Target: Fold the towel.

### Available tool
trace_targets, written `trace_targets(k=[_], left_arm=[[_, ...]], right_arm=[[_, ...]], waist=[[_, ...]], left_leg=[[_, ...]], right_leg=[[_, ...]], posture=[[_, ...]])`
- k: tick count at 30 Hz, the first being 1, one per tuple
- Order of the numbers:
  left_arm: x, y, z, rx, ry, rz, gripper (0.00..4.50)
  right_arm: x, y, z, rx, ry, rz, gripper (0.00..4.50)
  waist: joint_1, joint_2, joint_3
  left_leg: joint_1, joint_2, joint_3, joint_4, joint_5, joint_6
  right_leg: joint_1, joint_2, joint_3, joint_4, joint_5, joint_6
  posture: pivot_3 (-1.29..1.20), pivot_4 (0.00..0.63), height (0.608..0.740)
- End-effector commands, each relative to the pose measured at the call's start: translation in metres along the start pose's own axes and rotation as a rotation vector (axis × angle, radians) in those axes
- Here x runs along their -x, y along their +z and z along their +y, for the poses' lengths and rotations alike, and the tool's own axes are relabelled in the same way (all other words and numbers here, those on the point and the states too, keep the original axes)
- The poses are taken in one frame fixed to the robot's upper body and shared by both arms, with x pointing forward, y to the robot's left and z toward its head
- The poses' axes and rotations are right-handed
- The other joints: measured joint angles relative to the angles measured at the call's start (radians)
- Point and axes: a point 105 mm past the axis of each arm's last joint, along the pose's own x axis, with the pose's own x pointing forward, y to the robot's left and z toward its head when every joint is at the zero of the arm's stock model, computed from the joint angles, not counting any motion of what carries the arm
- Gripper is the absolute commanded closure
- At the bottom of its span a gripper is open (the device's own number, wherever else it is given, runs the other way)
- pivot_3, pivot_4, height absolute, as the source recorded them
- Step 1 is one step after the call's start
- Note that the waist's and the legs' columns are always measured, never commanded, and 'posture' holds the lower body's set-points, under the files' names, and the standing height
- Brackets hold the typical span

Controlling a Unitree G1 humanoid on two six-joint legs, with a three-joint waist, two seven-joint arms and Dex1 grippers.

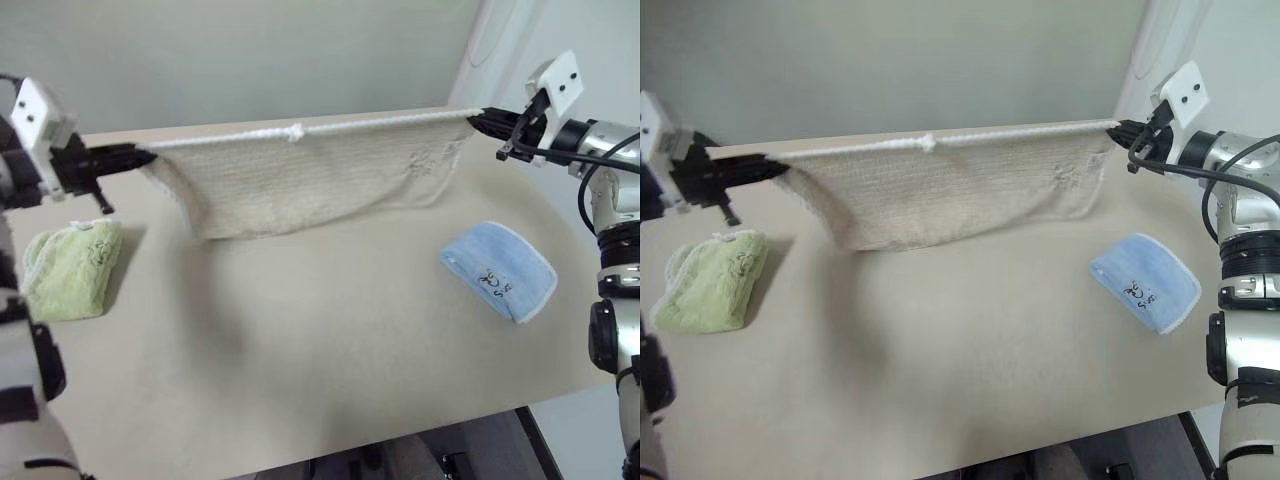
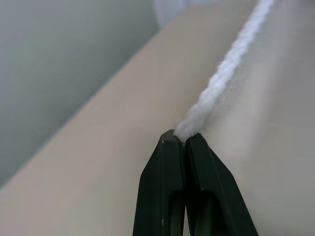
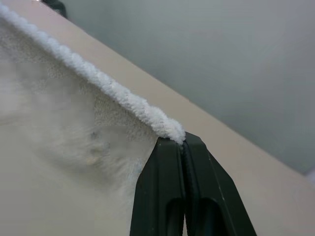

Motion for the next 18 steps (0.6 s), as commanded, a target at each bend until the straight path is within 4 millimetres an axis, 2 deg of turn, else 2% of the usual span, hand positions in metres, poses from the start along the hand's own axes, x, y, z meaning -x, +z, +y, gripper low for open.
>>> trace_targets(k=[1, 2, 4, 5, 7, 9, 15, 18], left_arm=[[0.026, 0.015, -0.023, 0.014, -0.051, 0.007, 4.47], [0.029, 0.012, -0.033, 0.020, -0.077, 0.030, 4.47], [0.034, 0.005, -0.069, 0.060, -0.200, 0.076, 4.47], [0.036, 0.004, -0.080, 0.078, -0.230, 0.086, 4.47], [0.036, -0.004, -0.098, 0.122, -0.249, 0.125, 4.47], [0.036, -0.012, -0.111, 0.152, -0.265, 0.157, 4.47], [0.033, -0.034, -0.125, 0.189, -0.296, 0.241, 4.47], [0.032, -0.041, -0.116, 0.199, -0.275, 0.261, 4.47]], right_arm=[[0.027, -0.001, 0.022, -0.024, 0.116, -0.023, 4.50], [0.032, -0.007, 0.031, -0.038, 0.152, -0.004, 4.50], [0.048, -0.031, 0.063, -0.099, 0.268, 0.074, 4.50], [0.053, -0.037, 0.073, -0.118, 0.302, 0.099, 4.50], [0.066, -0.057, 0.095, -0.156, 0.358, 0.178, 4.50], [0.075, -0.072, 0.110, -0.186, 0.393, 0.239, 4.50], [0.086, -0.088, 0.124, -0.226, 0.433, 0.307, 4.50], [0.086, -0.090, 0.126, -0.229, 0.446, 0.318, 4.50]], waist=[[0.001, 0.000, 0.000], [0.003, 0.000, 0.000], [0.009, 0.000, 0.000], [0.013, 0.001, 0.000], [0.018, 0.000, 0.001], [0.017, 0.000, 0.001], [-0.001, 0.005, 0.004], [-0.005, 0.007, 0.005]], left_leg=[[0.000, 0.000, 0.000, 0.001, -0.001, 0.000], [0.000, 0.000, 0.000, 0.004, -0.002, -0.002], [0.000, 0.000, 0.000, 0.009, -0.006, -0.001], [0.001, 0.000, 0.000, 0.011, -0.008, -0.001], [0.002, 0.000, -0.001, 0.017, -0.011, -0.002], [0.002, 0.000, -0.001, 0.018, -0.016, -0.013], [0.002, 0.004, 0.000, 0.017, -0.017, -0.016], [0.002, 0.008, 0.000, 0.016, -0.017, -0.016]], right_leg=[[0.002, -0.001, -0.003, -0.001, -0.001, -0.001], [0.002, -0.001, -0.004, -0.001, -0.002, -0.004], [0.004, -0.002, -0.005, -0.001, -0.005, -0.007], [0.005, -0.001, -0.005, -0.001, -0.005, -0.008], [0.008, -0.001, -0.004, 0.003, -0.007, -0.008], [0.008, -0.001, -0.003, 0.003, -0.014, 0.000], [0.007, 0.003, -0.002, 0.002, -0.027, 0.002], [0.007, 0.005, -0.002, 0.003, -0.028, 0.002]], posture=[[0.00, 0.150, 0.740], [0.00, 0.150, 0.740], [0.00, 0.150, 0.740], [0.00, 0.150, 0.740], [0.00, 0.150, 0.740], [0.00, 0.150, 0.740], [0.00, 0.150, 0.740], [0.00, 0.150, 0.740]])
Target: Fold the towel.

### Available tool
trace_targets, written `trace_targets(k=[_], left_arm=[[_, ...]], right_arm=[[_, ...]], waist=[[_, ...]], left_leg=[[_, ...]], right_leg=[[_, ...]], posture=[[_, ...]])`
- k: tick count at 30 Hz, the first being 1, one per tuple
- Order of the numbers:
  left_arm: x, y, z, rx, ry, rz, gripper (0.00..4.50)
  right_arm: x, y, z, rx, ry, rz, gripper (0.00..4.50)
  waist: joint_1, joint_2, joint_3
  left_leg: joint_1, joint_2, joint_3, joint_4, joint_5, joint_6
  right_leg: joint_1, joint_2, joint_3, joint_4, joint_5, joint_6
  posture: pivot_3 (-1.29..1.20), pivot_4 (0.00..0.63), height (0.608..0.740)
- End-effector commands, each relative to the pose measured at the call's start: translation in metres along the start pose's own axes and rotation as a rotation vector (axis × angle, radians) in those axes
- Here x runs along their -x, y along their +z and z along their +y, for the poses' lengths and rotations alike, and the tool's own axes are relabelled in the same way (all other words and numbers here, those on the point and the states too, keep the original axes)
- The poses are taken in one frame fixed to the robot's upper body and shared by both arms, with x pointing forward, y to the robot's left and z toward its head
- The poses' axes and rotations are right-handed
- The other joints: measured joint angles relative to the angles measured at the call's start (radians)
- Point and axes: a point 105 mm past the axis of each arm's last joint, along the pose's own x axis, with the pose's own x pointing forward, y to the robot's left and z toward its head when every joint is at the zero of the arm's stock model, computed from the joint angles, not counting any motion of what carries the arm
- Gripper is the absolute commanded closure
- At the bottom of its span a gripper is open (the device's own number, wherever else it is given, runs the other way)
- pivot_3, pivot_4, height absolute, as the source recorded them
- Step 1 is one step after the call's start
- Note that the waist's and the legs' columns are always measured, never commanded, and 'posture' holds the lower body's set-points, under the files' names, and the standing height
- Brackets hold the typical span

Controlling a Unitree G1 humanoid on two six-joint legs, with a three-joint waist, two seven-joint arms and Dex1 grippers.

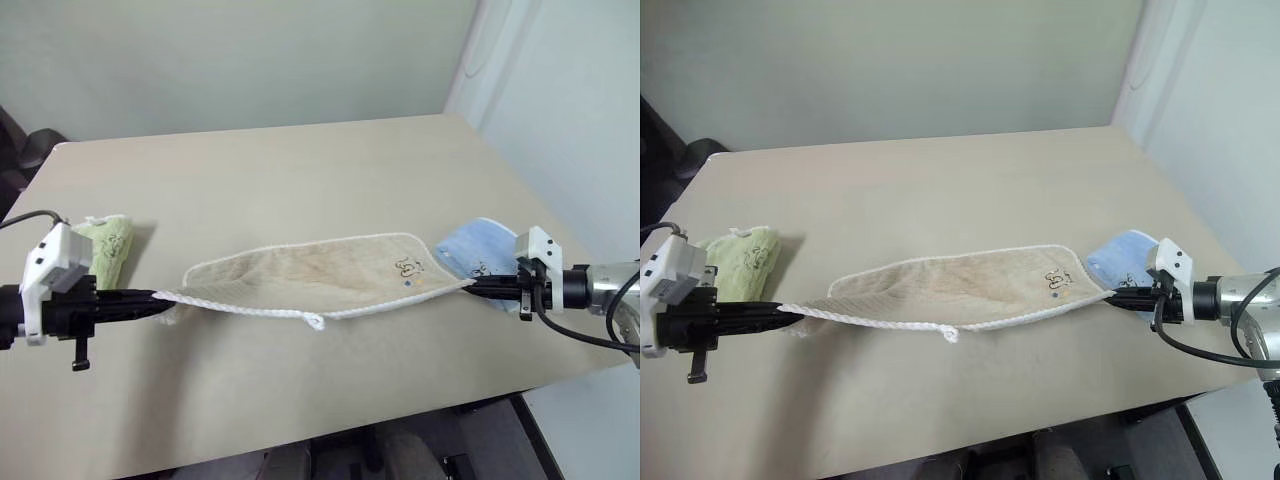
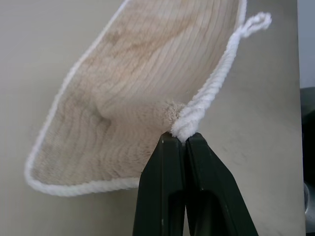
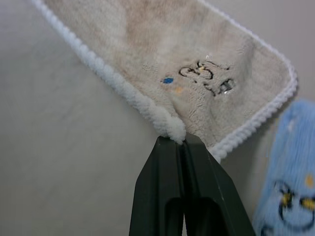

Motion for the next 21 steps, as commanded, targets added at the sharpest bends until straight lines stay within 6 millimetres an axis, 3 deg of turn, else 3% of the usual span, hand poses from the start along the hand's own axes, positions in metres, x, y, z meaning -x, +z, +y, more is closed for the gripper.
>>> trace_targets(k=[1, 6, 21], left_arm=[[0.003, 0.000, 0.013, -0.018, 0.041, 0.015, 4.47], [0.001, -0.002, 0.035, 0.002, 0.079, 0.006, 4.47], [-0.029, -0.023, 0.093, 0.012, 0.188, 0.057, 4.47]], right_arm=[[0.007, 0.012, -0.001, 0.046, 0.003, -0.009, 4.50], [0.003, 0.009, -0.011, 0.029, -0.024, 0.010, 4.50], [-0.035, 0.029, -0.080, 0.114, -0.208, 0.039, 4.50]], waist=[[0.000, 0.001, 0.000], [0.001, 0.001, 0.000], [0.003, 0.000, -0.002]], left_leg=[[0.000, 0.002, 0.000, 0.000, 0.000, 0.000], [0.005, 0.004, 0.001, 0.001, 0.008, -0.003], [0.007, 0.004, 0.001, -0.002, 0.008, 0.005]], right_leg=[[0.000, 0.001, -0.001, 0.000, 0.000, 0.000], [-0.002, 0.001, -0.001, 0.016, 0.001, -0.002], [-0.003, -0.001, -0.006, 0.015, 0.017, -0.017]], posture=[[0.00, 0.150, 0.740], [0.00, 0.150, 0.740], [0.00, 0.150, 0.740]])
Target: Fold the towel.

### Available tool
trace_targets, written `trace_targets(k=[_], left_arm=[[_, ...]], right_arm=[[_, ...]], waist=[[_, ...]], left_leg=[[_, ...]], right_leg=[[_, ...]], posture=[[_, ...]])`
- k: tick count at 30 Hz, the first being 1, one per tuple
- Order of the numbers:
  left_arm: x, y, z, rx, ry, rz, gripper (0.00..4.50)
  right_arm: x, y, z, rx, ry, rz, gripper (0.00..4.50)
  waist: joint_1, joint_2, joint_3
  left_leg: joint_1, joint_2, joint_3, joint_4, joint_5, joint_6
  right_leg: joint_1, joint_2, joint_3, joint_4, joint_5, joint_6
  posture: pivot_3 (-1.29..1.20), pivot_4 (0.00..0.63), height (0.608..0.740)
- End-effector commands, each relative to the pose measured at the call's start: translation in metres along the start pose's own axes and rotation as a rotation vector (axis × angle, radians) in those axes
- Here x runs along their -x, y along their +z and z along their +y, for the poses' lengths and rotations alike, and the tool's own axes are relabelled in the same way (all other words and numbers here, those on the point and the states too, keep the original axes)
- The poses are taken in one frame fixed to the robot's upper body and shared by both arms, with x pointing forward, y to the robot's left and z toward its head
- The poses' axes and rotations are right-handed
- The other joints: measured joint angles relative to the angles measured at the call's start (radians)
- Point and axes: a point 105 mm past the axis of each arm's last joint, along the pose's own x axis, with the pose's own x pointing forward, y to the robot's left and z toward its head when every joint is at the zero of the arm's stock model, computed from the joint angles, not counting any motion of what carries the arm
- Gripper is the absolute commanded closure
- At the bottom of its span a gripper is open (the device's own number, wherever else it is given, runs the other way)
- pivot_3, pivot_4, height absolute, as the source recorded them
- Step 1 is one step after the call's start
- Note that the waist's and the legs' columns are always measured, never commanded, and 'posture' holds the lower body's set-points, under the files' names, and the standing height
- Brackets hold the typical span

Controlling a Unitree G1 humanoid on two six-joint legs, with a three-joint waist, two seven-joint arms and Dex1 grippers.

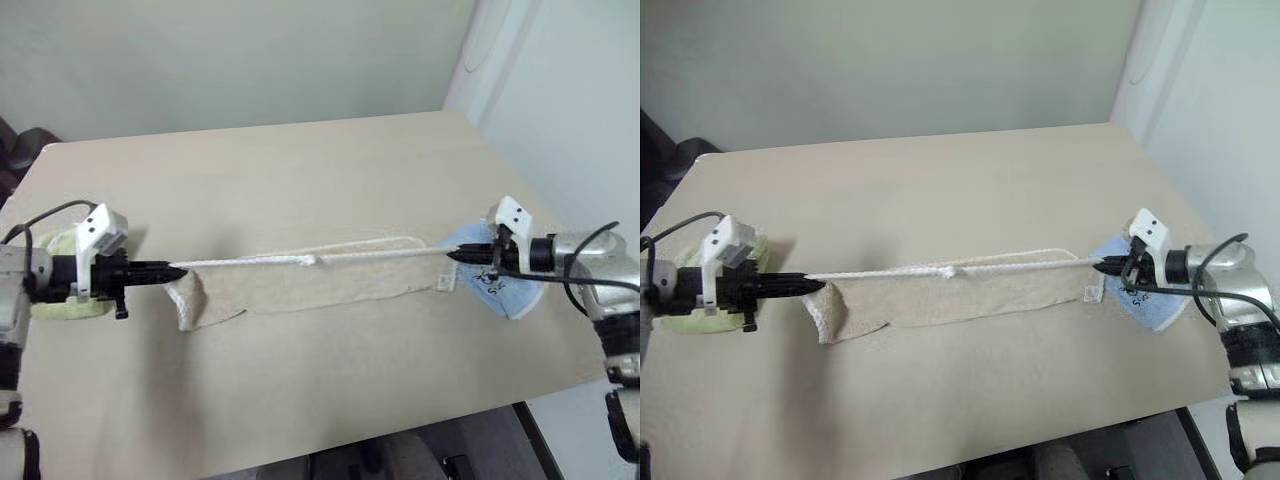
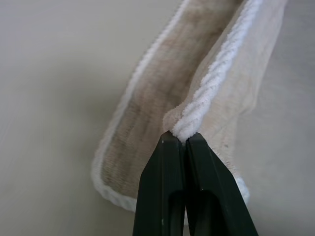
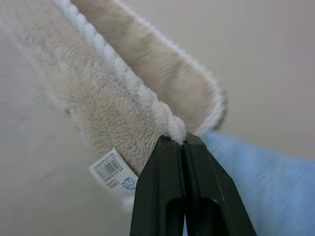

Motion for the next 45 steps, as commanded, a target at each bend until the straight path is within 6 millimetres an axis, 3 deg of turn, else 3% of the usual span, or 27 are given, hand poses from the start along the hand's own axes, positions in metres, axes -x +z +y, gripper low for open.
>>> trace_targets(k=[1, 11, 20, 23, 26, 32, 34, 37, 42, 45], left_arm=[[-0.001, -0.002, 0.012, -0.050, 0.057, 0.036, 4.47], [-0.015, -0.018, 0.025, -0.079, 0.105, 0.096, 4.47], [-0.025, -0.020, 0.027, -0.078, 0.108, 0.088, 4.47], [-0.027, -0.020, 0.025, -0.050, 0.091, 0.069, 3.77], [-0.027, -0.019, 0.025, -0.041, 0.085, 0.067, 2.77], [-0.025, -0.016, 0.028, -0.020, 0.105, 0.043, 0.54], [-0.024, -0.015, 0.030, -0.021, 0.119, 0.043, 0.00], [-0.023, -0.017, 0.032, -0.025, 0.134, 0.047, 0.00], [-0.013, -0.017, 0.039, -0.005, 0.199, 0.010, 0.00], [-0.002, -0.012, 0.053, -0.028, 0.323, -0.028, 0.00]], right_arm=[[-0.004, 0.004, -0.017, 0.061, -0.066, 0.022, 4.50], [-0.033, 0.008, -0.036, 0.076, -0.137, 0.042, 4.50], [-0.042, 0.004, -0.039, 0.075, -0.143, 0.062, 4.50], [-0.042, 0.004, -0.039, 0.070, -0.140, 0.057, 4.50], [-0.043, 0.005, -0.037, 0.060, -0.127, 0.043, 3.87], [-0.039, 0.010, -0.040, 0.052, -0.145, 0.010, 1.74], [-0.037, 0.011, -0.043, 0.048, -0.161, 0.000, 1.02], [-0.031, 0.015, -0.046, 0.053, -0.185, -0.027, 0.01], [-0.012, 0.026, -0.056, 0.044, -0.262, -0.106, 0.01], [0.006, 0.039, -0.053, 0.022, -0.273, -0.182, 0.01]], waist=[[0.000, 0.000, 0.000], [0.003, 0.000, 0.000], [0.010, 0.000, 0.000], [0.011, 0.000, 0.000], [0.010, 0.000, 0.000], [0.010, 0.000, 0.000], [0.010, 0.000, 0.000], [0.010, 0.000, 0.000], [0.011, 0.000, 0.000], [0.013, 0.000, 0.000]], left_leg=[[0.000, 0.000, 0.000, 0.000, 0.000, 0.000], [0.000, 0.000, -0.001, 0.000, 0.002, 0.000], [-0.001, 0.000, -0.001, -0.001, 0.002, 0.000], [-0.001, 0.000, -0.001, -0.001, 0.002, 0.000], [-0.001, 0.000, -0.001, -0.001, 0.002, 0.000], [-0.001, 0.000, -0.001, -0.001, 0.002, 0.000], [-0.001, 0.000, -0.001, -0.001, 0.002, -0.001], [-0.001, 0.000, -0.001, -0.001, 0.002, -0.001], [-0.001, 0.000, -0.001, -0.002, 0.002, -0.001], [-0.001, 0.000, -0.001, -0.002, 0.002, -0.001]], right_leg=[[0.000, 0.000, 0.000, 0.000, 0.001, 0.001], [0.000, 0.000, -0.003, 0.000, 0.004, 0.001], [0.000, -0.002, -0.004, -0.001, 0.005, 0.000], [0.000, -0.002, -0.004, -0.001, 0.005, 0.000], [0.000, -0.002, -0.004, -0.001, 0.005, 0.000], [0.000, -0.002, -0.004, -0.001, 0.005, 0.000], [0.000, -0.002, -0.004, -0.001, 0.005, -0.001], [0.000, -0.002, -0.004, -0.001, 0.005, 0.000], [0.000, -0.002, -0.004, -0.001, 0.005, 0.000], [0.000, -0.002, -0.004, -0.001, 0.005, 0.000]], posture=[[0.00, 0.150, 0.740], [0.00, 0.150, 0.740], [0.00, 0.150, 0.740], [0.00, 0.150, 0.740], [0.00, 0.150, 0.740], [0.00, 0.150, 0.740], [0.00, 0.150, 0.740], [0.00, 0.150, 0.740], [0.00, 0.150, 0.740], [0.00, 0.150, 0.740]])
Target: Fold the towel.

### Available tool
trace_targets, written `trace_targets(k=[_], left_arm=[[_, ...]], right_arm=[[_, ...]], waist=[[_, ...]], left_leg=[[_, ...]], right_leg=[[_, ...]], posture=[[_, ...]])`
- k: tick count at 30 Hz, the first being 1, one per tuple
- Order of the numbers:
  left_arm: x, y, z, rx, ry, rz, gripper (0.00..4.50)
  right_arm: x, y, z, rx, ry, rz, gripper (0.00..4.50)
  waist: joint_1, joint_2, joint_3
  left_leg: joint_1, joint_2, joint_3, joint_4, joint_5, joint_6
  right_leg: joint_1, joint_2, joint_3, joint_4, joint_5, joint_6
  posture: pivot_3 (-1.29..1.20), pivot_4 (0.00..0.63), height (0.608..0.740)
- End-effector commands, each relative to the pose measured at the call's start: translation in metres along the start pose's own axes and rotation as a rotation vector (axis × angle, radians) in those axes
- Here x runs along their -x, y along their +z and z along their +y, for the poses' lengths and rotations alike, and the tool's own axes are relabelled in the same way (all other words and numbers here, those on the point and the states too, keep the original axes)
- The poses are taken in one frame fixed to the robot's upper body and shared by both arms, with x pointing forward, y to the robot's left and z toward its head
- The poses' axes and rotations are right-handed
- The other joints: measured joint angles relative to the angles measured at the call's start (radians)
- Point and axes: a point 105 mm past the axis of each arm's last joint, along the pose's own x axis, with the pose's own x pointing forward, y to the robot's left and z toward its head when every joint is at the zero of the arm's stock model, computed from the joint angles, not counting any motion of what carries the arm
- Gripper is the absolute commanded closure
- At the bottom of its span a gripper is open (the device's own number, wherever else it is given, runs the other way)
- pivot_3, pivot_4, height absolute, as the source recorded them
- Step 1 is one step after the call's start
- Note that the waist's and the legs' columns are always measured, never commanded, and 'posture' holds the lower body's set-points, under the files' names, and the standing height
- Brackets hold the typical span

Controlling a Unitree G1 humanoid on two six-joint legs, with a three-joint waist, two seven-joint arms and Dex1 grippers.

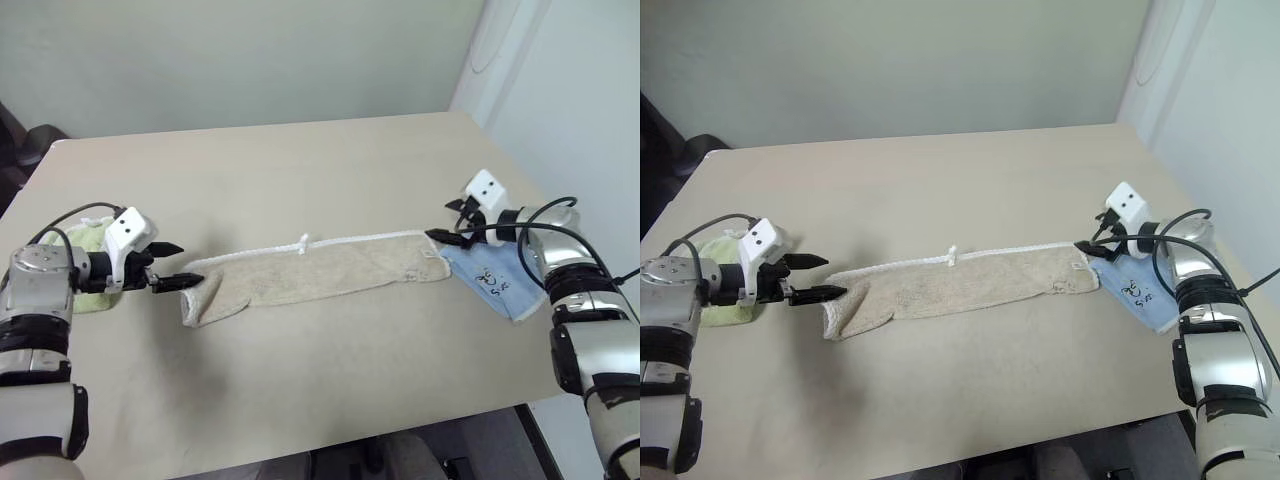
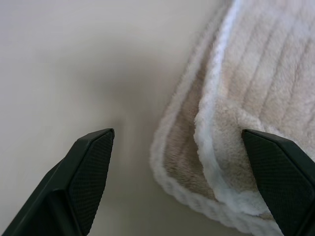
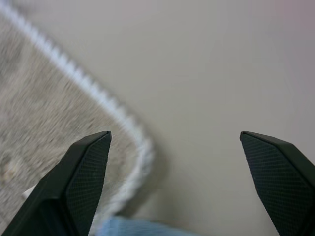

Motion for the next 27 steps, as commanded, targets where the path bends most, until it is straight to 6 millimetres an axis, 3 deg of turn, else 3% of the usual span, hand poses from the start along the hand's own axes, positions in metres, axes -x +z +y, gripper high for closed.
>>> trace_targets(k=[1, 5, 10, 14, 19, 27], left_arm=[[0.020, 0.014, 0.026, -0.012, 0.184, -0.088, 0.00], [0.030, 0.043, 0.042, 0.109, 0.284, -0.307, 0.00], [0.028, 0.066, 0.041, 0.138, 0.326, -0.465, 0.00], [0.021, 0.087, 0.016, 0.157, 0.225, -0.580, 0.00], [0.009, 0.095, -0.033, 0.146, 0.019, -0.586, 0.00], [-0.008, 0.106, -0.085, 0.131, -0.153, -0.585, 0.00]], right_arm=[[0.026, 0.029, -0.007, -0.042, -0.032, -0.127, 0.01], [0.051, 0.043, 0.023, -0.292, 0.055, -0.216, 0.01], [0.063, 0.035, 0.061, -0.580, 0.081, -0.190, 0.01], [0.064, 0.021, 0.080, -0.840, 0.042, -0.155, 0.01], [0.062, -0.007, 0.094, -1.098, -0.028, -0.109, 0.01], [0.055, -0.039, 0.110, -1.300, -0.098, -0.083, 0.01]], waist=[[0.003, 0.000, 0.000], [0.006, -0.002, 0.000], [0.006, -0.002, 0.000], [0.004, -0.005, 0.002], [-0.002, -0.006, 0.001], [0.007, -0.006, 0.001]], left_leg=[[0.000, 0.000, 0.000, 0.000, 0.000, 0.000], [-0.001, 0.000, 0.000, 0.000, 0.001, -0.002], [0.001, -0.001, 0.001, 0.002, 0.002, -0.002], [0.000, -0.001, 0.002, 0.005, 0.003, -0.001], [0.001, -0.001, 0.002, 0.004, 0.003, 0.000], [0.000, 0.000, 0.000, 0.003, 0.001, -0.002]], right_leg=[[0.000, 0.000, 0.000, 0.000, 0.000, 0.000], [0.000, 0.000, -0.001, 0.000, -0.001, 0.001], [0.004, 0.001, 0.000, -0.001, -0.007, 0.012], [0.004, 0.001, 0.000, -0.001, -0.008, 0.012], [0.003, 0.001, 0.000, -0.001, -0.007, 0.013], [0.002, 0.001, 0.001, 0.000, -0.007, 0.014]], posture=[[0.00, 0.150, 0.740], [0.00, 0.150, 0.740], [0.00, 0.150, 0.740], [0.00, 0.150, 0.740], [0.00, 0.150, 0.740], [0.00, 0.150, 0.740]])
